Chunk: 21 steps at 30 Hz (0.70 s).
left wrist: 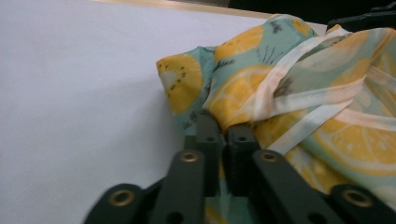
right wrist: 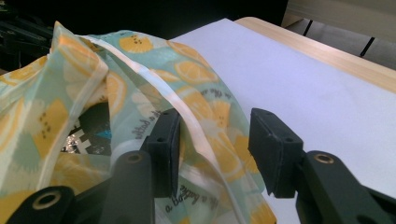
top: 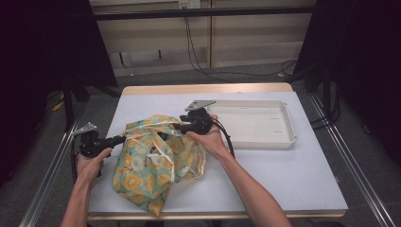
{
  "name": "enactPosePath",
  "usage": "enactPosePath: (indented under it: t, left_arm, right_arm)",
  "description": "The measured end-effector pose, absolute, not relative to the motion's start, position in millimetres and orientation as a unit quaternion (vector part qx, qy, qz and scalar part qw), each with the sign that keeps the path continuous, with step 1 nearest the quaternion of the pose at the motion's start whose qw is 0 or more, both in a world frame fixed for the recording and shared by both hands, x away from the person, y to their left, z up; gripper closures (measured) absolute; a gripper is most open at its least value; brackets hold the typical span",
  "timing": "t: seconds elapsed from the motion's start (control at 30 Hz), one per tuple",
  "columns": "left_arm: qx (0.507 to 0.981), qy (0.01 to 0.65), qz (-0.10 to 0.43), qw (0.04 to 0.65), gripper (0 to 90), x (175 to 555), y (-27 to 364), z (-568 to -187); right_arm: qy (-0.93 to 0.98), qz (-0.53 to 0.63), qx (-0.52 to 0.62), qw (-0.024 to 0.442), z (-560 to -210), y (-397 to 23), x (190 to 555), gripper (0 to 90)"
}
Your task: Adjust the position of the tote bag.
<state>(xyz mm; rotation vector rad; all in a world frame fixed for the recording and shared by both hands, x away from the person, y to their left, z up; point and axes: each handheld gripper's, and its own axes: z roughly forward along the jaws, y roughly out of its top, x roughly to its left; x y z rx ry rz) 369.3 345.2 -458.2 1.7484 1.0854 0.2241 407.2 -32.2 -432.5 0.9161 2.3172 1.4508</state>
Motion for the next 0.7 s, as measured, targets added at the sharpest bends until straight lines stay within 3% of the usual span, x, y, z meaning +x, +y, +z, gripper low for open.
enactPosePath:
  t: [0.13,0.23,0.5,0.7]
  left_arm:
    - [0.731,0.436,0.106,0.514,66.3,360,345,-449]
    - [0.738,0.421,0.118,0.514,63.1,351,341,-439]
    - [0.74,0.385,0.14,0.534,66.7,327,331,-416]
    - [0.763,0.331,0.125,0.542,72.0,311,305,-411]
  right_arm:
    - [0.792,0.521,0.296,0.121,-417,-44,398,54.6]
    - [0.79,0.529,0.283,0.125,-408,-47,390,54.2]
    - [0.8,0.535,0.252,0.103,-400,-48,373,56.8]
    - [0.811,0.528,0.242,0.071,-416,-40,365,50.9]
